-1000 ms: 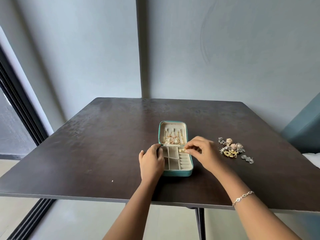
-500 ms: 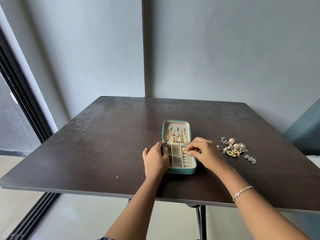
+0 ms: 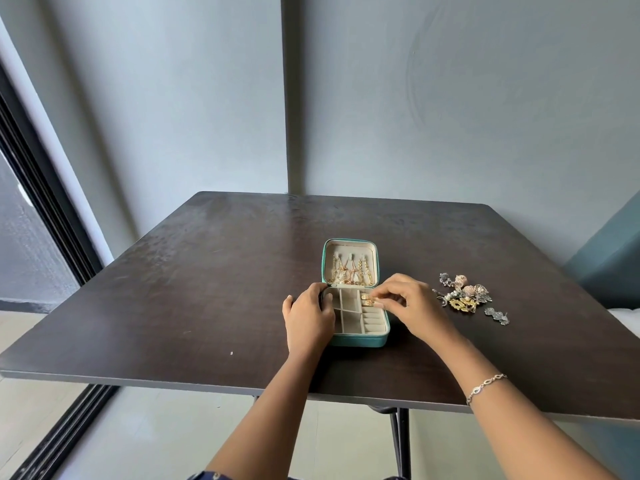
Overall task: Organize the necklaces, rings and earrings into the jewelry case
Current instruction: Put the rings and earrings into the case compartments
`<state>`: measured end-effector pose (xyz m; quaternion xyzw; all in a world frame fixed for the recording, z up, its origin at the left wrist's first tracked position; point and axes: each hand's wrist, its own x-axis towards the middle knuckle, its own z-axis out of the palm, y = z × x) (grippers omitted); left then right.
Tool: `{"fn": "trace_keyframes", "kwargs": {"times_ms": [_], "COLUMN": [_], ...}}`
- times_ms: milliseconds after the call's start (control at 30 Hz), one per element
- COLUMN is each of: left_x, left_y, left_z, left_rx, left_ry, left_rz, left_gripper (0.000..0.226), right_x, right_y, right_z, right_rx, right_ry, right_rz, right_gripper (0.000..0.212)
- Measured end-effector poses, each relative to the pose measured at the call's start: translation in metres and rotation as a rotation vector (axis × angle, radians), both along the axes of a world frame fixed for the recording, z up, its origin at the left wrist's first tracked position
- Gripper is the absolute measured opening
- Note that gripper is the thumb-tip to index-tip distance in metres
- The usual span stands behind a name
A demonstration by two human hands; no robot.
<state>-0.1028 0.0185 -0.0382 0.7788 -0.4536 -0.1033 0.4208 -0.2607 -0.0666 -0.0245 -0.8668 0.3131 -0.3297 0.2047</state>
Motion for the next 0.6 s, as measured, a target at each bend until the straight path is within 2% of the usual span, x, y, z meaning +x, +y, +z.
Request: {"fn": "trace_keyframes", "kwargs": {"times_ms": [133,300,400,600], "left_x": [0.0,0.0,0.0,0.0], "left_y": [0.0,0.0,0.0,0.001], "left_z": [0.0,0.0,0.0,0.0], "left_rx": [-0.008,-0.018,-0.02,-0.016], "left_ry": [-0.012,-0.012,-0.006,-0.002], "left_rz": [0.009,0.014,0.015,0.014], "left_gripper": [0.028,0.027,0.026,0.027], "right_x": [-0.027,-0.073,-0.086,-0.063], "right_y": [-0.006,-0.024,-0.033,-0.041], "right_z": [-0.005,-0.01,-0.01,-0.006], "right_rx": [-0.069,-0.054,-0.012,-0.039], "right_ry": [-0.128,-0.161,-0.084,0.106], "right_rz": [-0.122,-0.37,-0.464,-0.405], "right_gripper": [0.008,0.01,0.015,0.01]}}
